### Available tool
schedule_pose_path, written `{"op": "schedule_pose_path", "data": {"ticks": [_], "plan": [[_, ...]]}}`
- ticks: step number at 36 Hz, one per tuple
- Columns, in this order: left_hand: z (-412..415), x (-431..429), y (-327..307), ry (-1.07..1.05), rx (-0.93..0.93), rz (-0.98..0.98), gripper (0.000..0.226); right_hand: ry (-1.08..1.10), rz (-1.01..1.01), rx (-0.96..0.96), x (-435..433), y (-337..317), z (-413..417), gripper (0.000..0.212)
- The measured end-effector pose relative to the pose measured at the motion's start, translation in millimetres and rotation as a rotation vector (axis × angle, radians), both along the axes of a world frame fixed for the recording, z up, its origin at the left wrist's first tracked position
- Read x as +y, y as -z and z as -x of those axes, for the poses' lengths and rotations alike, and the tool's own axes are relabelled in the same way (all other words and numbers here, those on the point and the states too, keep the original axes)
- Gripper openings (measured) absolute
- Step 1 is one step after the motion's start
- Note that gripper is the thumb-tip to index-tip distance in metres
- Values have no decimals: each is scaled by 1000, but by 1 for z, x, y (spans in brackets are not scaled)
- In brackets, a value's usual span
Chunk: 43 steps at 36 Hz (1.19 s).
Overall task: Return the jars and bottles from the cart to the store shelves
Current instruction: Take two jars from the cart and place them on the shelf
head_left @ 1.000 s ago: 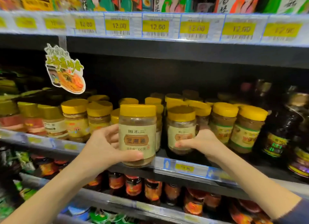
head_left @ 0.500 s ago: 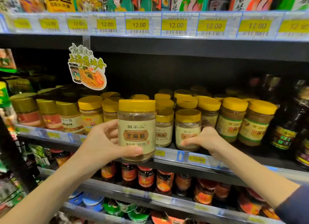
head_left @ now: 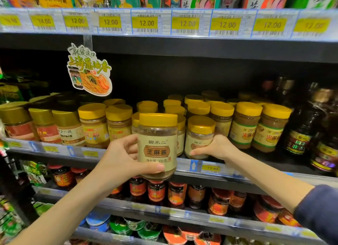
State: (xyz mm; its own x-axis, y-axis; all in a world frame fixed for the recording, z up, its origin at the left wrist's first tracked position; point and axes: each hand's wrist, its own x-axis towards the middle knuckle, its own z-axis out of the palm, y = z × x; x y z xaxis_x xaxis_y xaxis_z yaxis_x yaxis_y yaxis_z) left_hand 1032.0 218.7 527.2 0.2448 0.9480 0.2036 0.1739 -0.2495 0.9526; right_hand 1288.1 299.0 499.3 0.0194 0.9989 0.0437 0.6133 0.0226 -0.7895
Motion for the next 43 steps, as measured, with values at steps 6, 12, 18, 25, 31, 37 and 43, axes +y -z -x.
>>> {"op": "schedule_pose_path", "data": {"ticks": [6, 12, 18, 25, 31, 37, 43], "plan": [[-17, 7, 0, 39, 6, 17, 70, 70, -237, 133, -23, -40, -17, 78], [-45, 14, -4, 99, 17, -14, 72, -131, -488, 92, -68, -84, -21, 76], [-78, 15, -6, 192, 30, -30, 71, -336, -149, 23, -75, -90, -22, 92], [-105, 18, -4, 279, 57, -38, 69, -360, -152, -45, -79, -95, -37, 82], [-115, 20, -4, 329, 60, -78, 61, -340, -186, -10, -81, -99, -46, 78], [-120, 20, -7, 386, 101, -178, 68, -326, -255, -67, -78, -106, -52, 83], [-106, 26, -6, 407, 222, -281, 76, -345, -291, -89, -72, -120, -67, 96]]}}
